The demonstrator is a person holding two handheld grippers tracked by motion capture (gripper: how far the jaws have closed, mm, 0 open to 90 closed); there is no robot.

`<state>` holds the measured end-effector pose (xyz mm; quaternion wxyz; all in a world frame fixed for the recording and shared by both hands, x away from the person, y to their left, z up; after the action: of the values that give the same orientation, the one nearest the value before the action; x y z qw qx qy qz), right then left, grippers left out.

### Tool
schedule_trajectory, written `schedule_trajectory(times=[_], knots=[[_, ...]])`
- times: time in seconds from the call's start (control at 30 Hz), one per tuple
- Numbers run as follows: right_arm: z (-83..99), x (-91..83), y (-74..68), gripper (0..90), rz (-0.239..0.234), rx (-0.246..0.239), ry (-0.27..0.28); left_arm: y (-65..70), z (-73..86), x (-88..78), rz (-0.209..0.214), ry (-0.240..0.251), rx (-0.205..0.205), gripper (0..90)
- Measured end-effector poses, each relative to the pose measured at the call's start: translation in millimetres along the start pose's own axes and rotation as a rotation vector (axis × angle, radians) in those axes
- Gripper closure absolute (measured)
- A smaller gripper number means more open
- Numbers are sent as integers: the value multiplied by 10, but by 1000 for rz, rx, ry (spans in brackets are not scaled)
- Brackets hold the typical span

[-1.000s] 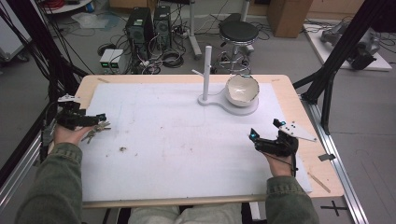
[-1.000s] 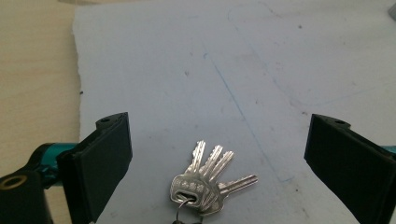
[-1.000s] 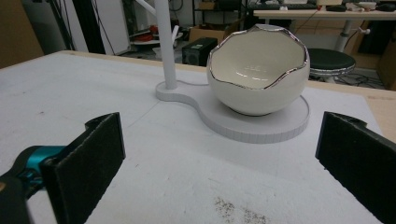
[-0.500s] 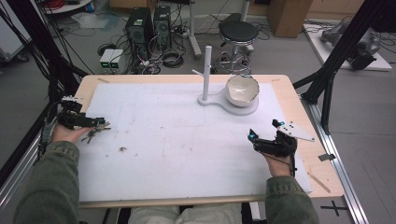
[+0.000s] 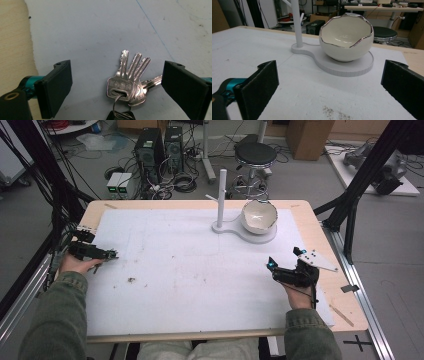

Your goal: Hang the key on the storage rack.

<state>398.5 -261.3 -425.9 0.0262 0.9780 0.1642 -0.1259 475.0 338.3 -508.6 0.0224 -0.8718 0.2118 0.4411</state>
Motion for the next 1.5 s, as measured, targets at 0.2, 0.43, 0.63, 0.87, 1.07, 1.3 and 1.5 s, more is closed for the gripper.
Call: schedule_trajectory(times=[0.2, 0.43, 0.63, 0.87, 1.07, 1.3, 1.5], knots=[[-7, -7, 3, 4, 5, 8, 4, -14, 16, -3, -22, -25, 14, 182], [-6, 0, 5, 4, 4, 5, 5, 48, -2, -53, 33, -7, 40, 600], [-8, -4, 13, 4, 8, 7, 7, 75, -2, -49, 55, -11, 52, 667], [-7, -1, 13, 4, 6, 8, 6, 78, 1, -72, 36, -15, 64, 673], [-4, -7, 3, 4, 2, 13, 2, 79, -16, -149, 30, 4, 60, 674], [-4, -5, -2, 4, -2, 12, 2, 116, -35, -242, 33, 20, 68, 674], [-14, -10, -3, 4, -2, 14, 10, 210, -88, -356, 48, 61, 83, 676]])
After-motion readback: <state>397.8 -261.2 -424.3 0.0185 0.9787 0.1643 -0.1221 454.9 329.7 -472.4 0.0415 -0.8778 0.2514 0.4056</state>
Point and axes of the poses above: each handheld gripper's, and its own axes: x roughly forward along the jaws, z roughly out of its underside, y roughly to its right, the point moved 9 cm from there along x, roughly forward along the jaws, and after that the axes turned 5 degrees about z, right-handed, at the moved point
